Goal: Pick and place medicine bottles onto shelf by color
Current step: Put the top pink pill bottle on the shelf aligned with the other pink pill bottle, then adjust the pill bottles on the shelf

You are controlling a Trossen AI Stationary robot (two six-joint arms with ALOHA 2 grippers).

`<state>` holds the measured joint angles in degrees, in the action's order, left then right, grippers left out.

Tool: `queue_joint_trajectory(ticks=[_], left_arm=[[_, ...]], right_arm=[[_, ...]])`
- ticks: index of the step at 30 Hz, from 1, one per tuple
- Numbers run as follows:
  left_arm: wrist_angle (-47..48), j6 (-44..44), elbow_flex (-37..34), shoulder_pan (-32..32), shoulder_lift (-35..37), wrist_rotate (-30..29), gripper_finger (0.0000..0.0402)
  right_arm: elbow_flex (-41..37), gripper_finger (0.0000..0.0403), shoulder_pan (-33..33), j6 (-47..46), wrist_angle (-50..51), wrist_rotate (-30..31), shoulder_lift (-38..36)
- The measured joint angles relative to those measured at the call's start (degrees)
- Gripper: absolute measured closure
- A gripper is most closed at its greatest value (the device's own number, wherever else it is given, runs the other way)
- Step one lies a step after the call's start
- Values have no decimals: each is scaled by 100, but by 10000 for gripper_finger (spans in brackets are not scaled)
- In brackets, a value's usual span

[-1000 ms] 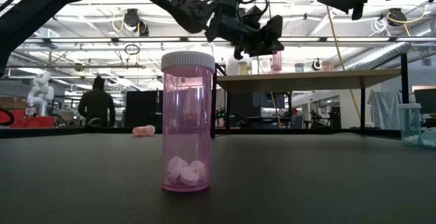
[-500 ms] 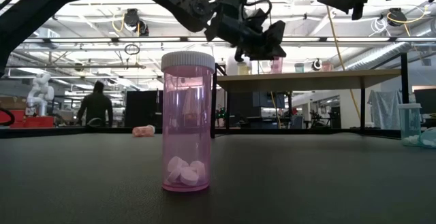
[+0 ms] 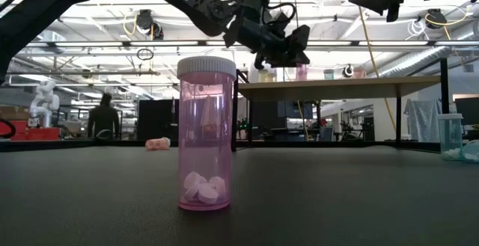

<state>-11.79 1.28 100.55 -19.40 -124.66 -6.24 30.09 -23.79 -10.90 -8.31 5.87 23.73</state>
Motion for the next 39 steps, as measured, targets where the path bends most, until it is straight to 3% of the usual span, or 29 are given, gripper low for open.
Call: queue_joint_trajectory(ticks=[20,31,39], left_arm=[[73,52,5,18,11,2,270],[116,146,9,20,15,-50,188],[171,130,2,80,162,-24,179]], right_arm=[[0,154,0,-44,0,-2,0],[0,154,0,-44,0,-13,0],[2,154,0,-44,71,-15,0]])
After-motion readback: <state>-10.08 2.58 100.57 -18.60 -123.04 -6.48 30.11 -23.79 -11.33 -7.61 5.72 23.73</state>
